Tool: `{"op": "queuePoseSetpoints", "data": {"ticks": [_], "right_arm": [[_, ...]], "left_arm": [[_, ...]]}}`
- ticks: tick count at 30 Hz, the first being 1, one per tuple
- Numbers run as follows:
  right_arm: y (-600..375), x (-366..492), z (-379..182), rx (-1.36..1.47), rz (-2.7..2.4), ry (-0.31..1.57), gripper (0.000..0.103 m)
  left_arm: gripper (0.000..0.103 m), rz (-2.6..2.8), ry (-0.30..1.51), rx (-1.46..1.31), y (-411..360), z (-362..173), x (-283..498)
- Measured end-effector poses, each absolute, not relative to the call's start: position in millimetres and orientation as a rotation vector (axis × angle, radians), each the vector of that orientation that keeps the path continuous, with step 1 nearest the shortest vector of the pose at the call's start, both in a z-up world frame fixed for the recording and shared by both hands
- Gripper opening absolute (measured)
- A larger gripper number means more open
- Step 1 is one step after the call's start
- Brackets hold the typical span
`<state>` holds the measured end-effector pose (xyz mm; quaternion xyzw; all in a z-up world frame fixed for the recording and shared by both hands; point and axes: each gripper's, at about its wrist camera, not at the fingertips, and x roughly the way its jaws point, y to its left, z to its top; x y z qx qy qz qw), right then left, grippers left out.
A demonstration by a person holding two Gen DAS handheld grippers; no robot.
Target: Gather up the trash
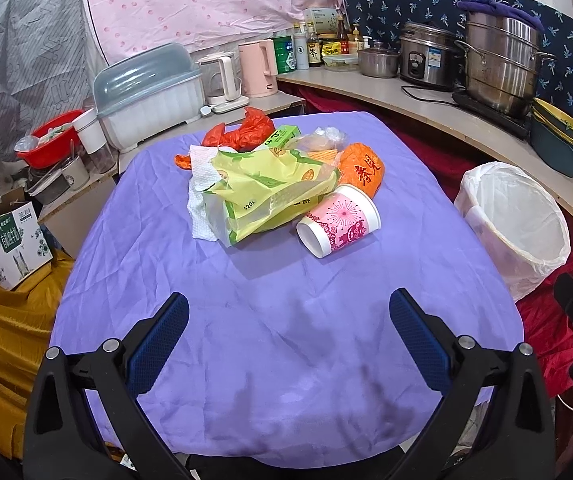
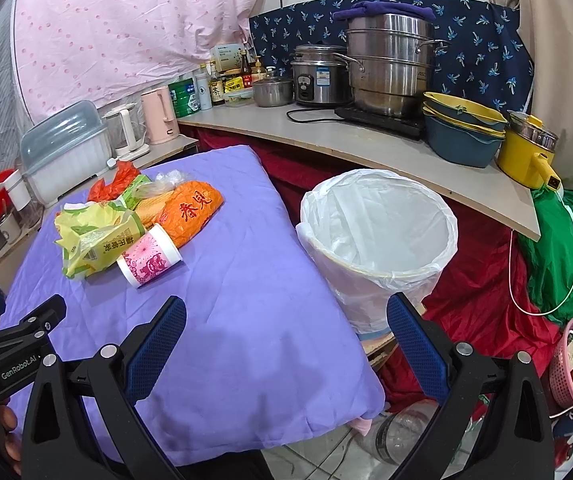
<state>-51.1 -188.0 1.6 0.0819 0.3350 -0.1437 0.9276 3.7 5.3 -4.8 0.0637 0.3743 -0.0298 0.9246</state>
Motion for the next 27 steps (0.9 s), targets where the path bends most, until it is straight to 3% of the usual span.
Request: {"op": "queuePoseSetpoints", "data": {"ticks": [27], "right_arm": [[-191,-42,16,0.187,-0.315,0.671,0.096]], "left_arm": [[0.096,-0.069,0.773,0.129,6,1,8]]}}
